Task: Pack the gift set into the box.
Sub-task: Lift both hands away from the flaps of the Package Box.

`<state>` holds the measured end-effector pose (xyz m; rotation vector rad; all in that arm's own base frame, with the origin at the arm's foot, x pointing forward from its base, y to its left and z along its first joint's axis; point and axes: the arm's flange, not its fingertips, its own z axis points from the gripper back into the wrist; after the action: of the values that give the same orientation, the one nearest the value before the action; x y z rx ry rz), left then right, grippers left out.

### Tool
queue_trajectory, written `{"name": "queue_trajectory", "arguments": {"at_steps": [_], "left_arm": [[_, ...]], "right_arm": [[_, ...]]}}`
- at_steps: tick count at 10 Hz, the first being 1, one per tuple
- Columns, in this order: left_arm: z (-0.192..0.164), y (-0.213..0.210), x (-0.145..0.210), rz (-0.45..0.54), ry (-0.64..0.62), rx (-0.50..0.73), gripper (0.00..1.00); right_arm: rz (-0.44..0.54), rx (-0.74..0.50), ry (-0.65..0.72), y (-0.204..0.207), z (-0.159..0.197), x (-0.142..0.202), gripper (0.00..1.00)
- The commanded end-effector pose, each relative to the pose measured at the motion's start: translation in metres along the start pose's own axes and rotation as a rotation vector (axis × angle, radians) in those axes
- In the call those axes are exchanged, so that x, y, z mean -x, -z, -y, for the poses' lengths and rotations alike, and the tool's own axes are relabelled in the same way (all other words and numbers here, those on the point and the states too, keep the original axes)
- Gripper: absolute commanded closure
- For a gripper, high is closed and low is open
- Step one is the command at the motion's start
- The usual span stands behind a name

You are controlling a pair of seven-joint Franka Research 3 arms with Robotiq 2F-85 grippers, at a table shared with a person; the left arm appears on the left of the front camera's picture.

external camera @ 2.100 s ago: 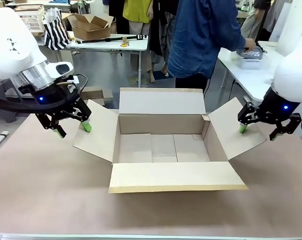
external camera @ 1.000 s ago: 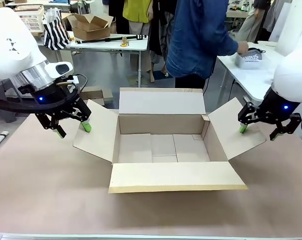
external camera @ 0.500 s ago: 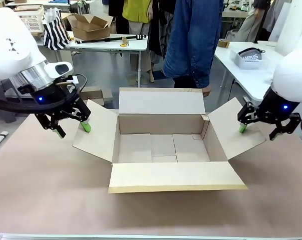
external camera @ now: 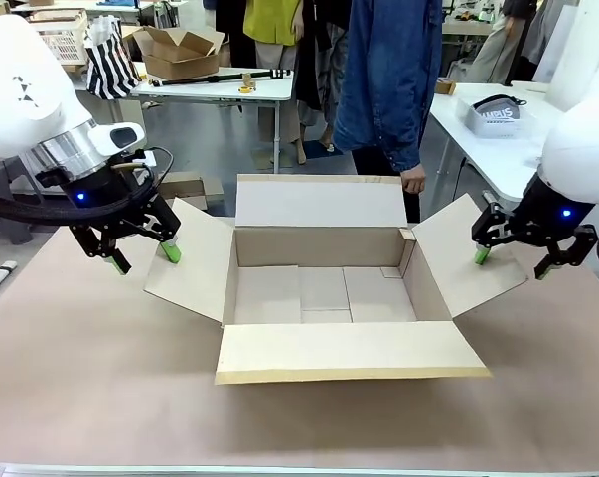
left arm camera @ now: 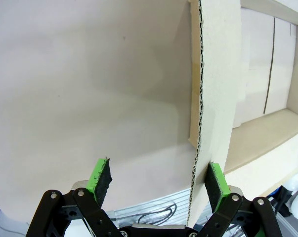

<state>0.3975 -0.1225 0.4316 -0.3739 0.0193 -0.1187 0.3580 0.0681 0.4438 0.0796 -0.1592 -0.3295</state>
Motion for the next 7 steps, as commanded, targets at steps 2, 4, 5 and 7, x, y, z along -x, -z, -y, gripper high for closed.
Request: {"name": "queue_trajectory", "arguments": {"at_steps": [2, 4, 5, 7], "left_arm": [[0.0005, -0.0017, -0.0005, -0.001, -0.012, -0.016, 0.00], [0.0005, -0.0017, -0.0005, -0.001, -0.012, -0.016, 0.00], [0.0005, -0.0017, -0.0005, -0.001, -0.012, -0.016, 0.00], [0.0005, -0.0017, -0.0005, -0.001, -0.012, -0.016, 0.00]], "right_arm": [[-0.002, -0.005, -0.001, -0.0006, 0.0008, 0.0008, 0.00], [-0.002, -0.005, -0.001, -0.0006, 0.0008, 0.0008, 0.00], [-0.002, -0.005, -0.001, -0.0006, 0.0008, 0.0008, 0.00], [-0.002, -0.005, -0.001, -0.0006, 0.0008, 0.0008, 0.00]]}}
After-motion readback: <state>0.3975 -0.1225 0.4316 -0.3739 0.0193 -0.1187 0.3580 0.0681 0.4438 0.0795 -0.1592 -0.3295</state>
